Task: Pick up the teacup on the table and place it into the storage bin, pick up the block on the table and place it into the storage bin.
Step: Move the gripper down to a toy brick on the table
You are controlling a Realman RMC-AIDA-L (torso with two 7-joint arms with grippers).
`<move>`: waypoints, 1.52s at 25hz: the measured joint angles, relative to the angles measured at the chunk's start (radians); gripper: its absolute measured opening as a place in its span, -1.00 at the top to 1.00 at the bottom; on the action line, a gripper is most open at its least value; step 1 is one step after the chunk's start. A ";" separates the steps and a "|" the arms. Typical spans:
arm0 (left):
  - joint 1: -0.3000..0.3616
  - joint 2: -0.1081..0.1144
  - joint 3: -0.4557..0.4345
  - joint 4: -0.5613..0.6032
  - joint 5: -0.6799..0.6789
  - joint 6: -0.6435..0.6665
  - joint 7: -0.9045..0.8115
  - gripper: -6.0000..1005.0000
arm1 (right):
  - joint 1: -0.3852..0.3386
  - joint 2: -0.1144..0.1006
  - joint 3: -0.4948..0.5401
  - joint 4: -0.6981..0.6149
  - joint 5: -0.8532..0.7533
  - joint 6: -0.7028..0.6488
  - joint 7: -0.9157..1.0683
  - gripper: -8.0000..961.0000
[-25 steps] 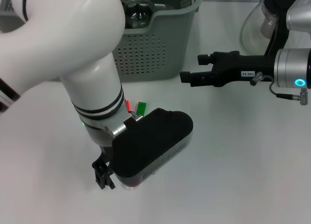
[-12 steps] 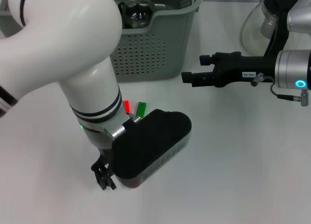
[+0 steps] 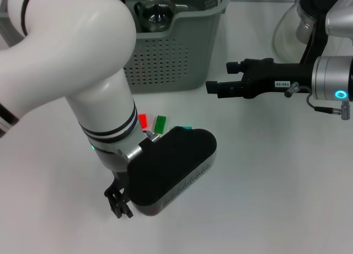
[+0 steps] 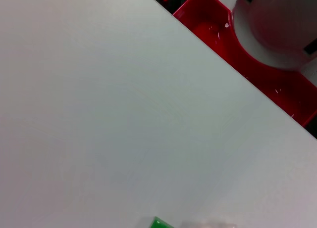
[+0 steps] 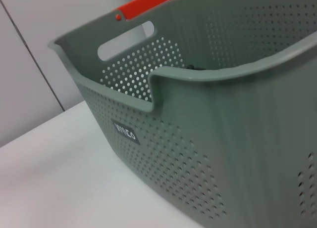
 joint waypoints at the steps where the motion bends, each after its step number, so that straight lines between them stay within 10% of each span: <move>1: 0.000 0.000 0.001 -0.001 0.000 0.000 0.000 -0.49 | 0.000 0.000 0.000 0.000 0.000 0.001 -0.001 -0.97; 38: 0.001 -0.001 0.054 -0.009 -0.007 -0.014 -0.055 -0.15 | -0.006 -0.001 -0.002 0.015 -0.007 0.019 -0.025 -0.97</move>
